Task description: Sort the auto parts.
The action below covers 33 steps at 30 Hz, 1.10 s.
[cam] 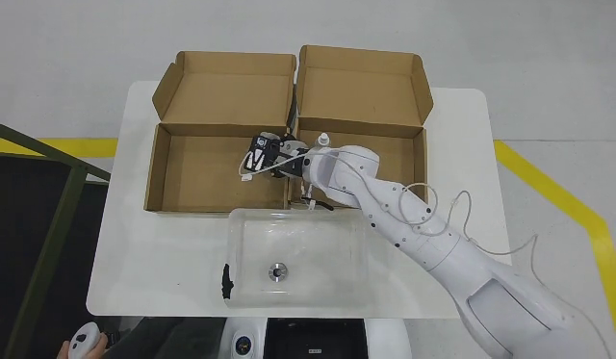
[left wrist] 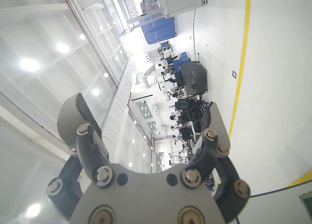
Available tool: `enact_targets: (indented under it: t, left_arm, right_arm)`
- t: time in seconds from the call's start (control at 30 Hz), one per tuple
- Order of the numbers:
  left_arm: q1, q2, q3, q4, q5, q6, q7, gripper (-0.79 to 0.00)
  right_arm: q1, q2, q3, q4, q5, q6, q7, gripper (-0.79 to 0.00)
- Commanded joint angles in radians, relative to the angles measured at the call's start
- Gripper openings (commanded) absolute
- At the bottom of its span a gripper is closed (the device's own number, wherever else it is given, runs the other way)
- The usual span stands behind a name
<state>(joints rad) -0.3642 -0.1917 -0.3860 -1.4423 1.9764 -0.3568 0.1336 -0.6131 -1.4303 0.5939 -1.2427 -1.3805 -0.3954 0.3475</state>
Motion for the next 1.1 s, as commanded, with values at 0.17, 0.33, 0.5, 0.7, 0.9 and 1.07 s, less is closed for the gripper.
enact_targets:
  t: [0.17,0.33,0.5,0.7,0.9,1.07]
  left_arm:
    - [0.0,0.0,0.0,0.0,0.0,0.0,0.0,0.0]
    - [0.0,0.0,0.0,0.0,0.0,0.0,0.0,0.0]
    - [0.0,0.0,0.0,0.0,0.0,0.0,0.0,0.0]
    - [0.0,0.0,0.0,0.0,0.0,0.0,0.0,0.0]
    - [0.0,0.0,0.0,0.0,0.0,0.0,0.0,0.0]
    - [0.0,0.0,0.0,0.0,0.0,0.0,0.0,0.0]
  right_arm:
    - [0.008,-0.017,-0.009,0.023,-0.024,-0.008,0.022,-0.585]
    - [0.007,-0.028,-0.011,0.042,-0.032,-0.011,0.03,-0.517]
    - [0.005,-0.038,-0.011,0.06,-0.039,-0.018,0.027,-0.468]
    - [0.004,-0.048,-0.007,0.076,-0.055,-0.022,0.025,-0.382]
    - [0.001,-0.055,0.001,0.08,-0.073,-0.025,0.012,-0.289]
    - [0.002,-0.053,0.022,0.017,-0.099,-0.036,0.004,-0.222]
